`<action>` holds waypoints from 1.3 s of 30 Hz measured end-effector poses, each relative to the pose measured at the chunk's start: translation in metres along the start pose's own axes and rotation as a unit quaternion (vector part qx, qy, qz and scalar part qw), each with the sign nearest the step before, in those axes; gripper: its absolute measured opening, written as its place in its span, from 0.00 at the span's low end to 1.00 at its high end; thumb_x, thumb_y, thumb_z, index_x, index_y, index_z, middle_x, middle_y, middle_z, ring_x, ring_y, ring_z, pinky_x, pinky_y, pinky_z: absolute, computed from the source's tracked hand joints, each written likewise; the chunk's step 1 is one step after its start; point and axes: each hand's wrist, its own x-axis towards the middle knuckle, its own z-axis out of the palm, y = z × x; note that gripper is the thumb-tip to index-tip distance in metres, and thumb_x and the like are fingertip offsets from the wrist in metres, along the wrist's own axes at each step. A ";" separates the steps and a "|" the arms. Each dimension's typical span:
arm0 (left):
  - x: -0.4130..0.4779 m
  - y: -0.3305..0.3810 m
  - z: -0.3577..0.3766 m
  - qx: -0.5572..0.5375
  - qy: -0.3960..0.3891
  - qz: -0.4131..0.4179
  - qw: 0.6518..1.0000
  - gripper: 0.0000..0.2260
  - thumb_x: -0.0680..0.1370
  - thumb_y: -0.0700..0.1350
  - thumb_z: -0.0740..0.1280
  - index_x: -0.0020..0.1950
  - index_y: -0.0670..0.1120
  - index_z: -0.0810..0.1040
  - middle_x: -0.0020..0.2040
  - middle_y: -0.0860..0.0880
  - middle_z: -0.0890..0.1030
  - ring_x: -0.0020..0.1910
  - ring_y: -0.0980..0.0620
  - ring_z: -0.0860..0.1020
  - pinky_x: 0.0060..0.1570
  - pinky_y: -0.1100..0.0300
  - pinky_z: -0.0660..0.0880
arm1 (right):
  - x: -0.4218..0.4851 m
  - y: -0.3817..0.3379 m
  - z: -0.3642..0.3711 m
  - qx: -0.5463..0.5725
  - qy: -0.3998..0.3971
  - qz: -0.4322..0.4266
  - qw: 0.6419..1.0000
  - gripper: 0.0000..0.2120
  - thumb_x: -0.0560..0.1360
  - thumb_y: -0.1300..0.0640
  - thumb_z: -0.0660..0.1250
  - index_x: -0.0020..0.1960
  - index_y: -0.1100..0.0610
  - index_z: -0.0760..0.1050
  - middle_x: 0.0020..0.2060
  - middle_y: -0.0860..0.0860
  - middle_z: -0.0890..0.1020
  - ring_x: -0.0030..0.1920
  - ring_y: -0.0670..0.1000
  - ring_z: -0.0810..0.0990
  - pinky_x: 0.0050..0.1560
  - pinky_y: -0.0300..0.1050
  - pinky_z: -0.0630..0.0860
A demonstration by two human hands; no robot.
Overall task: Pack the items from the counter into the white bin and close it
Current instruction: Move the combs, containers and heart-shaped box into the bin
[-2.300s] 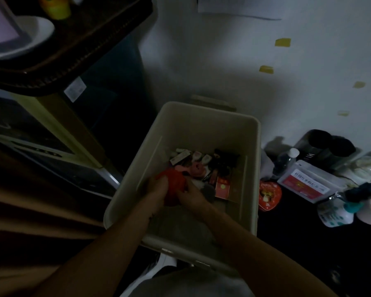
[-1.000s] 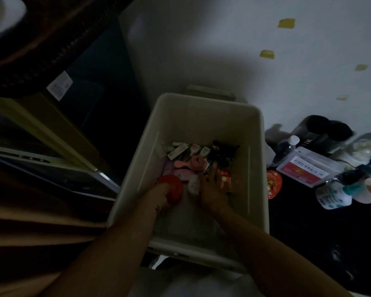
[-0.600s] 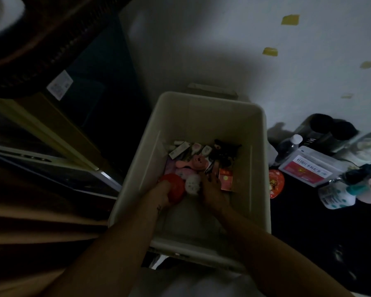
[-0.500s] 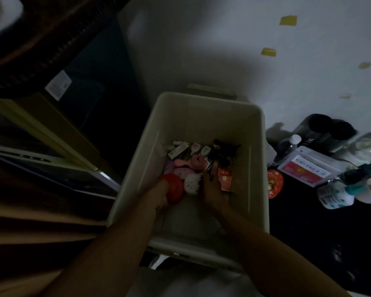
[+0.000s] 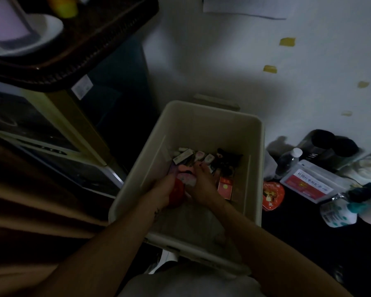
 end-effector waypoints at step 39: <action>-0.142 -0.020 0.247 0.161 -0.156 0.338 0.914 0.16 0.78 0.45 0.62 0.63 0.61 0.70 0.59 0.62 0.76 0.59 0.68 0.74 0.60 0.63 0.74 | -0.092 0.218 -0.205 0.287 0.103 0.004 0.952 0.18 0.76 0.63 0.64 0.64 0.49 0.73 0.54 0.42 0.81 0.55 0.39 0.79 0.52 0.33 0.74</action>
